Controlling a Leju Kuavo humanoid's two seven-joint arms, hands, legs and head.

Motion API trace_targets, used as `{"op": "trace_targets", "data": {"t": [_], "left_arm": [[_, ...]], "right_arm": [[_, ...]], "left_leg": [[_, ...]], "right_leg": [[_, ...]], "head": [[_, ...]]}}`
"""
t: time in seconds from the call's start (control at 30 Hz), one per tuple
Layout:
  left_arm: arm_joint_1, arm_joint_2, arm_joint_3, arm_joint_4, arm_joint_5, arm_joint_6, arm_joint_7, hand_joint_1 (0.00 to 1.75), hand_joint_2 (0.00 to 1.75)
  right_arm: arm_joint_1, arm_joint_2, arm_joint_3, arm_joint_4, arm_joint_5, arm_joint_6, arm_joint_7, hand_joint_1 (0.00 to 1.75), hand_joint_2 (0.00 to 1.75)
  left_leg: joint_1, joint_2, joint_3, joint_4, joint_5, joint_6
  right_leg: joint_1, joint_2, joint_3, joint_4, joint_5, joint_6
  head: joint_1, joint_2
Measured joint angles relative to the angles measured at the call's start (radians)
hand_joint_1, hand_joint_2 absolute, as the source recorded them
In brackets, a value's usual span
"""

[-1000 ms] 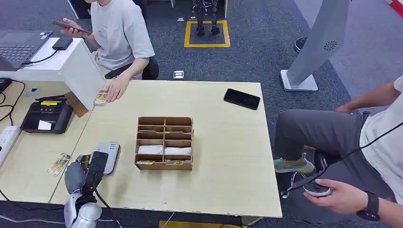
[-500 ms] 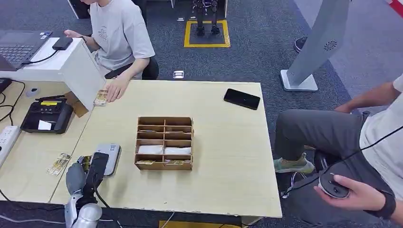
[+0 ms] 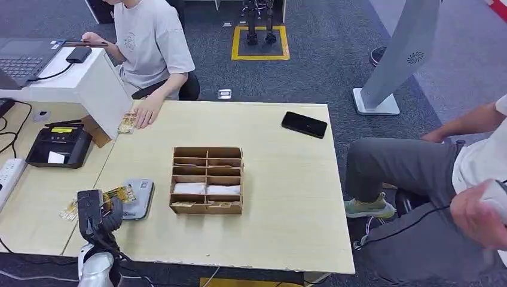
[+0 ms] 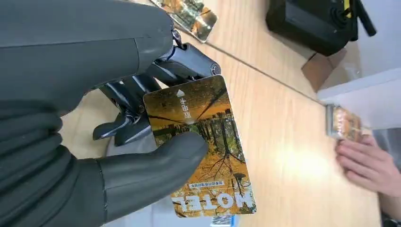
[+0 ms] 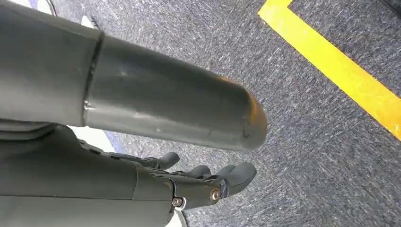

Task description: Pass the card to the sensor for recognition and then transmit it.

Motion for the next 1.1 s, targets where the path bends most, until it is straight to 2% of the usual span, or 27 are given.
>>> {"op": "trace_targets", "data": {"t": [0.1, 0.2, 0.37, 0.5, 0.63, 0.7, 0.73, 0.83, 0.9, 0.93, 0.97, 1.0, 1.1], "left_arm": [[-0.017, 0.005, 0.011, -0.044, 0.18, -0.024, -0.057, 1.75, 1.75], [-0.096, 0.037, 0.025, -0.096, 0.3, -0.024, -0.067, 1.75, 1.75], [-0.262, 0.103, 0.04, -0.124, 0.325, 0.018, -0.049, 1.75, 1.75], [-0.306, 0.124, 0.04, -0.13, 0.334, 0.029, -0.048, 1.75, 1.75], [-0.352, 0.144, 0.04, -0.133, 0.277, 0.073, -0.097, 1.75, 1.75], [-0.39, 0.16, 0.037, -0.133, 0.167, 0.112, -0.117, 1.75, 1.75], [-0.403, 0.167, 0.029, -0.133, 0.07, 0.148, -0.127, 1.75, 1.75], [-0.415, 0.207, -0.026, -0.13, -0.386, 0.292, -0.133, 1.75, 1.75], [-0.413, 0.221, -0.042, -0.127, -0.703, 0.336, -0.139, 1.75, 1.75], [-0.411, 0.224, -0.042, -0.126, -0.821, 0.343, -0.155, 1.75, 1.75], [-0.407, 0.226, -0.039, -0.124, -0.906, 0.344, -0.174, 1.75, 1.75], [-0.402, 0.227, -0.037, -0.121, -0.946, 0.345, -0.19, 1.75, 1.75], [-0.397, 0.226, -0.021, -0.111, -1.003, 0.349, -0.215, 1.75, 1.75]], "right_arm": [[-0.001, 0.0, 0.005, 0.0, 0.001, 0.0, 0.0, 0.0, 0.0], [-0.005, 0.0, 0.017, 0.0, 0.005, 0.002, 0.0, 0.0, 0.0], [-0.013, 0.0, 0.028, 0.0, 0.006, 0.003, 0.006, 0.0, 0.0], [-0.014, 0.0, 0.04, 0.0, 0.006, 0.003, 0.007, 0.0, 0.0], [-0.016, 0.0, 0.046, 0.0, 0.006, 0.01, 0.011, 0.0, 0.0], [-0.018, 0.0, 0.05, 0.0, 0.011, 0.021, 0.011, 0.0, 0.0], [-0.02, 0.0, 0.051, 0.0, 0.014, 0.027, 0.009, 0.0, 0.0], [-0.027, -0.002, 0.066, -0.001, 0.032, 0.043, -0.007, 0.0, 0.0], [-0.037, -0.004, 0.074, -0.001, 0.042, 0.052, -0.017, 0.0, 0.0], [-0.043, -0.006, 0.076, -0.002, 0.042, 0.059, -0.02, 0.0, 0.0], [-0.047, -0.007, 0.08, -0.003, 0.042, 0.061, -0.022, 0.0, 0.0], [-0.051, -0.009, 0.085, -0.003, 0.041, 0.061, -0.024, 0.0, 0.0], [-0.055, -0.013, 0.093, -0.004, 0.041, 0.061, -0.024, 0.0, 0.0]], "left_leg": [[0.0, 0.0, -0.001, 0.0, 0.0, 0.0], [0.001, -0.001, -0.001, 0.0, 0.001, 0.001], [0.001, 0.0, -0.001, 0.0, 0.002, 0.001], [0.001, 0.0, -0.001, 0.0, 0.003, 0.0], [0.001, 0.0, -0.002, 0.001, 0.003, 0.0], [0.0, 0.0, -0.002, 0.001, 0.003, 0.0], [0.0, 0.0, -0.002, 0.001, 0.003, 0.0], [0.0, 0.001, -0.002, 0.001, 0.003, 0.0], [0.0, 0.001, -0.002, 0.001, 0.003, 0.0], [0.0, 0.001, -0.002, 0.001, 0.003, 0.0], [0.0, 0.001, -0.002, 0.001, 0.003, 0.0], [0.0, 0.001, -0.002, 0.001, 0.003, 0.0], [0.001, 0.001, -0.002, 0.001, 0.003, 0.0]], "right_leg": [[0.0, 0.0, -0.001, 0.0, 0.0, 0.0], [0.002, -0.001, -0.001, 0.0, 0.0, 0.0], [0.002, 0.0, 0.0, 0.001, 0.002, -0.002], [0.002, 0.0, -0.001, 0.001, 0.001, -0.002], [0.002, 0.0, -0.002, 0.0, 0.001, -0.002], [0.002, 0.0, -0.002, 0.0, 0.001, -0.002], [0.002, 0.0, -0.002, 0.0, 0.002, -0.002], [0.002, 0.001, -0.002, 0.0, 0.002, -0.002], [0.002, 0.001, -0.002, 0.0, 0.002, -0.002], [0.002, 0.001, -0.002, 0.0, 0.002, -0.002], [0.002, 0.001, -0.002, 0.0, 0.002, -0.002], [0.002, 0.001, -0.002, 0.0, 0.002, -0.002], [0.002, 0.001, -0.003, 0.0, 0.002, -0.002]], "head": [[0.0, 0.0], [0.0, 0.0], [0.0, 0.0], [0.0, 0.0], [0.0, 0.0], [0.0, 0.0], [0.0, 0.0], [0.0, 0.0], [0.0, 0.0], [0.0, 0.0], [0.0, 0.0], [0.0, 0.0], [0.0, 0.0]]}}
